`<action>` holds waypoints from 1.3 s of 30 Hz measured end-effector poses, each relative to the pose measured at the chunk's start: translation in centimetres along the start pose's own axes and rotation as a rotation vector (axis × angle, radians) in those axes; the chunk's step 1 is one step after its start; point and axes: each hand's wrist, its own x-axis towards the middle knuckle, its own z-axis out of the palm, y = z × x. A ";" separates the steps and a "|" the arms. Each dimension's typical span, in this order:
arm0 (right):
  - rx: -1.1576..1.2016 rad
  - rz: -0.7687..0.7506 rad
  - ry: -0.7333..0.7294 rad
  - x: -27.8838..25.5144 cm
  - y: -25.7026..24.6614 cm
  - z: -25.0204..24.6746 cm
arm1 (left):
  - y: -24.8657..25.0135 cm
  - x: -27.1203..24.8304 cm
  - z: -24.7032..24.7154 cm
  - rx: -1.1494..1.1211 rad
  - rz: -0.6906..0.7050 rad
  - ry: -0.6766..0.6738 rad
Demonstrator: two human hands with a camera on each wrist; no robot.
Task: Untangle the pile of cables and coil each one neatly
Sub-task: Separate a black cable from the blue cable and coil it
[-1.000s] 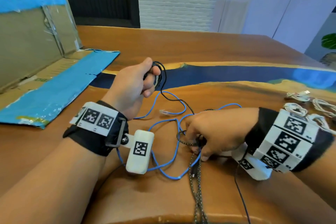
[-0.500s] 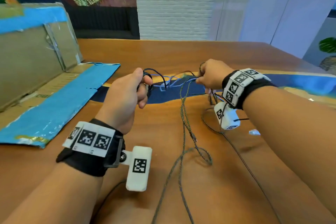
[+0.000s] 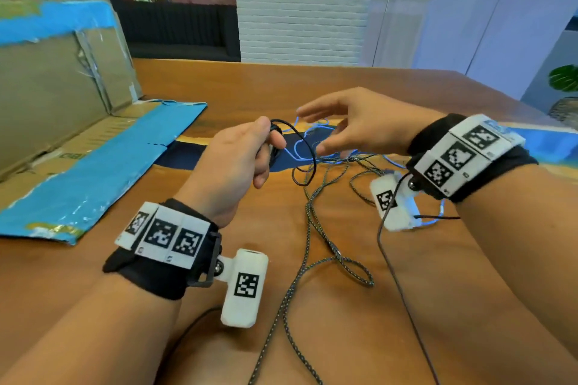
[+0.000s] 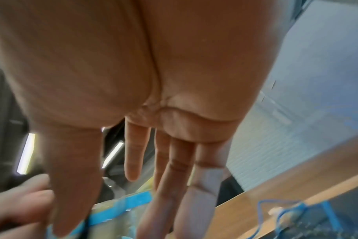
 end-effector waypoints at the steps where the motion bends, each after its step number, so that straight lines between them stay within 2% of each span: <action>1: 0.095 -0.048 -0.079 -0.7 -0.9 0.6 | 0.2 -0.2 0.2 0.010 0.011 -0.023; 3: 0.185 -0.118 -0.151 -1.6 -2.1 1.9 | 0.7 -0.5 0.5 -0.025 0.024 -0.063; 4: 0.192 -0.133 -0.115 -1.6 -2.1 2.4 | 1.1 -0.7 0.5 -0.075 0.014 -0.076; 7: 0.275 -0.123 0.186 -1.4 -0.7 3.3 | 1.9 -0.6 -0.3 -0.336 -0.074 -0.095; 10: 0.721 -0.032 0.396 -1.3 1.4 2.9 | 2.3 0.0 -1.8 -0.580 -0.080 -0.089; 11: 0.783 -0.008 0.455 -1.4 2.0 2.9 | 2.2 0.1 -2.2 -0.602 -0.068 -0.072; 13: 0.603 0.072 0.558 -1.5 3.5 3.3 | 1.9 0.3 -2.4 -0.582 -0.067 -0.025; 15: 0.363 0.140 0.582 -1.6 4.9 4.0 | 1.5 0.4 -2.1 -0.526 -0.087 0.013; 17: 0.237 0.221 0.486 -1.8 5.6 4.2 | 1.1 0.4 -1.6 -0.458 -0.097 0.034; 22: -0.035 0.297 -0.153 -4.2 4.1 4.2 | 1.1 0.4 -1.3 -0.376 -0.131 0.124; 25: -0.257 0.326 -0.347 -6.0 1.4 4.9 | 1.1 0.5 -1.5 -0.369 -0.149 0.171; 27: -0.460 0.293 -0.481 -7.0 0.1 5.6 | 1.2 0.5 -1.5 -0.365 -0.146 0.179; 30: -0.612 0.247 -0.568 -7.9 -1.4 7.4 | 1.4 0.4 -1.2 -0.320 -0.133 0.151; 33: -0.651 0.211 -0.566 -7.8 -2.3 8.6 | 1.6 0.1 -0.8 -0.266 -0.114 0.131; 39: -0.533 0.198 -0.486 -5.8 -1.9 9.7 | 2.1 -0.2 -0.8 -0.241 -0.054 0.122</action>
